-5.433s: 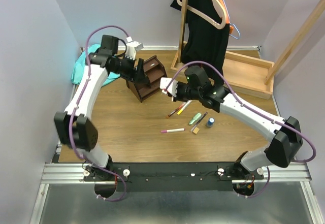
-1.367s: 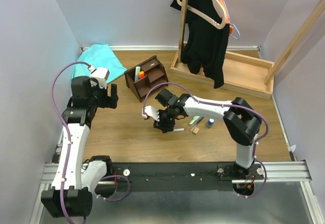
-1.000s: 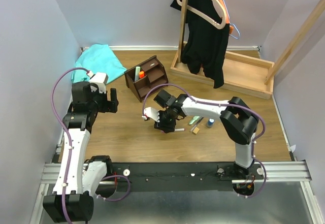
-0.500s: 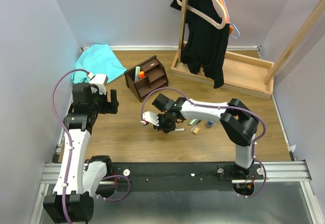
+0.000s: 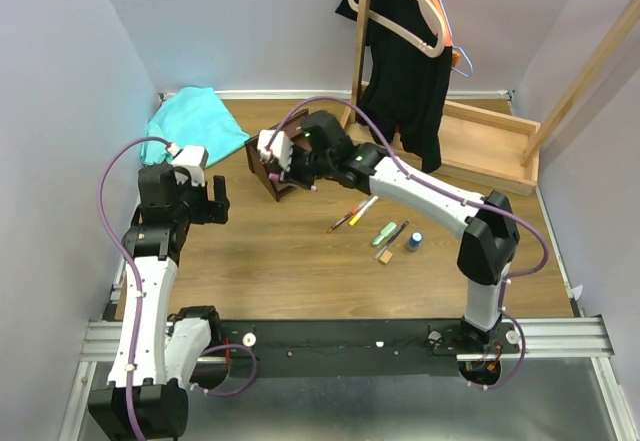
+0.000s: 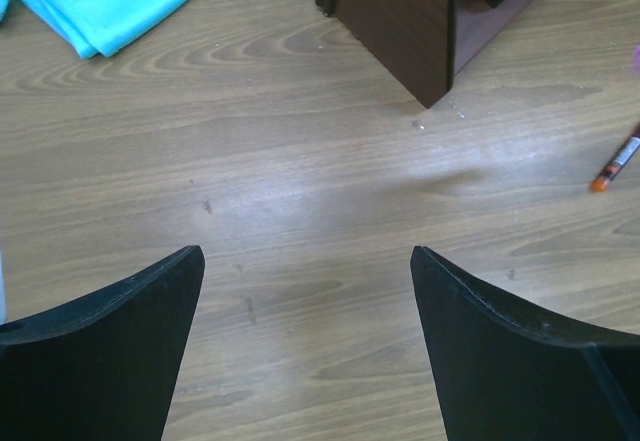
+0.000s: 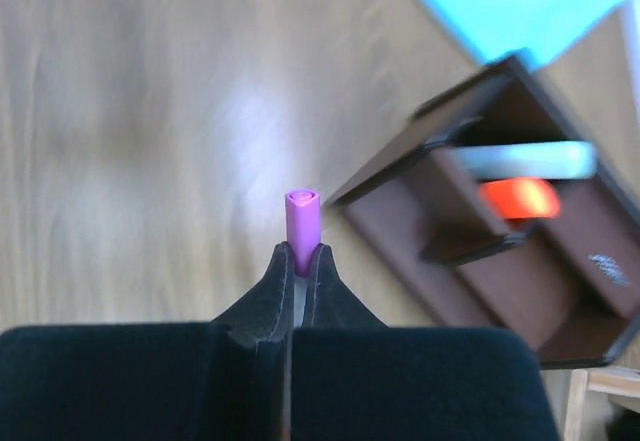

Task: Sort the stationery into containers
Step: Pick up the pen from the center of the board, then place the pen in the storage box.

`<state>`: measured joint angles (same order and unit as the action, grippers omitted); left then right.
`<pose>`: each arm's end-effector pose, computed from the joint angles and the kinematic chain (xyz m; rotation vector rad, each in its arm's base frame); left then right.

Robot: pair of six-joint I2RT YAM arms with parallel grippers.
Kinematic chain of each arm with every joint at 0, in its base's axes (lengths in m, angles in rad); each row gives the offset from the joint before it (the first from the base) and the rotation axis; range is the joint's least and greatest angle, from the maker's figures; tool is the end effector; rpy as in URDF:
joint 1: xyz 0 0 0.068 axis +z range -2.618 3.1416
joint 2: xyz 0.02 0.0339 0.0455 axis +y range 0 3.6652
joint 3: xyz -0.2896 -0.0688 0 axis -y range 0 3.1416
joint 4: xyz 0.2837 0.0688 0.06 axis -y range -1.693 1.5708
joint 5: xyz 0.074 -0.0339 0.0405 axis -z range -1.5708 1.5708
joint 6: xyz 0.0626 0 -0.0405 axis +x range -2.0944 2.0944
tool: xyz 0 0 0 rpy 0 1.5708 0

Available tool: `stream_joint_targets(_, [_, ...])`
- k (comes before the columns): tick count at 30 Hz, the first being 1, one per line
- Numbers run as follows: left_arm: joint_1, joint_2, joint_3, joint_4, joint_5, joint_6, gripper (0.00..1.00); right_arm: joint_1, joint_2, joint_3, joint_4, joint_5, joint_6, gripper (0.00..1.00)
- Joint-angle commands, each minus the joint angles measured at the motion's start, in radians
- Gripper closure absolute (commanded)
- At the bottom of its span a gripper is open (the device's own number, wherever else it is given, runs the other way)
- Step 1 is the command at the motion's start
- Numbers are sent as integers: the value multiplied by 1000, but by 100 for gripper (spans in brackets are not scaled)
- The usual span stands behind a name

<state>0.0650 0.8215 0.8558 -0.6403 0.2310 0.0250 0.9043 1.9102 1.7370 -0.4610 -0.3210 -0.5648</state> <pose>0.2156 -0.0003 0.3184 0.0881 2.1635 -0.1996 0.3020 0.4160 0.3177 -1.6177 1.5208 0.5422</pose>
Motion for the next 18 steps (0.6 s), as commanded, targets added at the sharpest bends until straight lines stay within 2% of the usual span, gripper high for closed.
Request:
stream_joint_targets(1, [33, -12, 23, -12, -18, -2, 7, -100, -88, -172, 564, -168, 219, 99])
stream_joint_targets(3, [41, -13, 14, -9, -6, -11, 7, -108, -86, -215, 786, -162, 282, 99])
stream_joint_targets(7, [62, -12, -6, -10, 10, -20, 7, -122, -22, -241, 1050, -122, 362, 99])
stream_joint_targets(14, [73, -8, -18, -45, 18, -11, 7, -142, 154, -71, 1179, -70, 532, 99])
stream_joint_targets(18, [79, -1, -23, -48, 21, -11, 7, -140, 234, 1, 1223, -70, 562, 99])
